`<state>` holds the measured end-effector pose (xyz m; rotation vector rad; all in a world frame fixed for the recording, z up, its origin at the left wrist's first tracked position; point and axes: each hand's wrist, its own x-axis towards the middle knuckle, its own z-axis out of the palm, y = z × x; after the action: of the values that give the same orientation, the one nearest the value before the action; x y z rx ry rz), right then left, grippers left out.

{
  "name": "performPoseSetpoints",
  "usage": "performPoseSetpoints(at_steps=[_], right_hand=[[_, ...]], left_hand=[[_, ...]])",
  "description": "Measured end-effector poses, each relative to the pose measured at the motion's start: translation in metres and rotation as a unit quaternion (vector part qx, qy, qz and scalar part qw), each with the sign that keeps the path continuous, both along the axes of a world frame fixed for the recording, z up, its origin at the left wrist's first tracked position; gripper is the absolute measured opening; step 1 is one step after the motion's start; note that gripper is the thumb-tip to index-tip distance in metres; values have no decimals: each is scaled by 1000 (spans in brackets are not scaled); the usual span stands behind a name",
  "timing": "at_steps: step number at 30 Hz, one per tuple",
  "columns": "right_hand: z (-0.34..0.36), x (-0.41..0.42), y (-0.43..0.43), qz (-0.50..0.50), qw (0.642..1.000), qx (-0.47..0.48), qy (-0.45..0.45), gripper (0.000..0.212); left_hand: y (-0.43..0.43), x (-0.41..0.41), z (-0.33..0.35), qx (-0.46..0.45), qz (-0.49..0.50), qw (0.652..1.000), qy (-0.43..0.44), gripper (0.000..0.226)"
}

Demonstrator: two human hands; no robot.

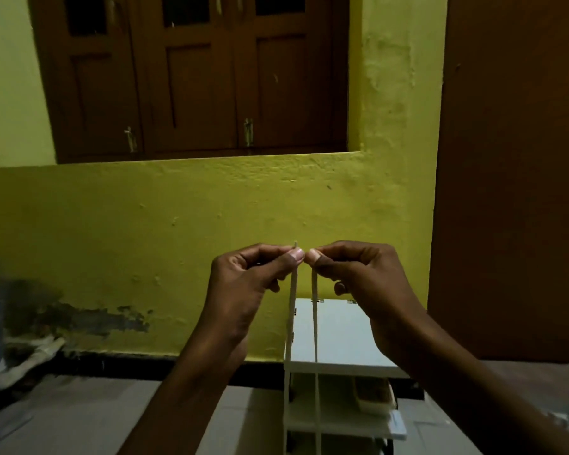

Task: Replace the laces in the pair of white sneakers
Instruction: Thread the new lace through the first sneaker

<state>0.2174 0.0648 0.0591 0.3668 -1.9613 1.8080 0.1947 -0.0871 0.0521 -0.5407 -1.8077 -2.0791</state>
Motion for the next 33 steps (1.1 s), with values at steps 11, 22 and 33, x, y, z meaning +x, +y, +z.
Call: performPoseSetpoints(at_steps=[11,22,33], right_hand=[[6,3,-5,-6,999,-29,22,12],[9,0,-3,-7,999,-24,32,11],[-12,0,1,-18,999,5,36,11]], left_hand=[[-4,8,3,12,-35,999,-9,27],[-3,8,8,10,-49,999,-18,19],[1,-2,-11,24,-63,997,-23,19]])
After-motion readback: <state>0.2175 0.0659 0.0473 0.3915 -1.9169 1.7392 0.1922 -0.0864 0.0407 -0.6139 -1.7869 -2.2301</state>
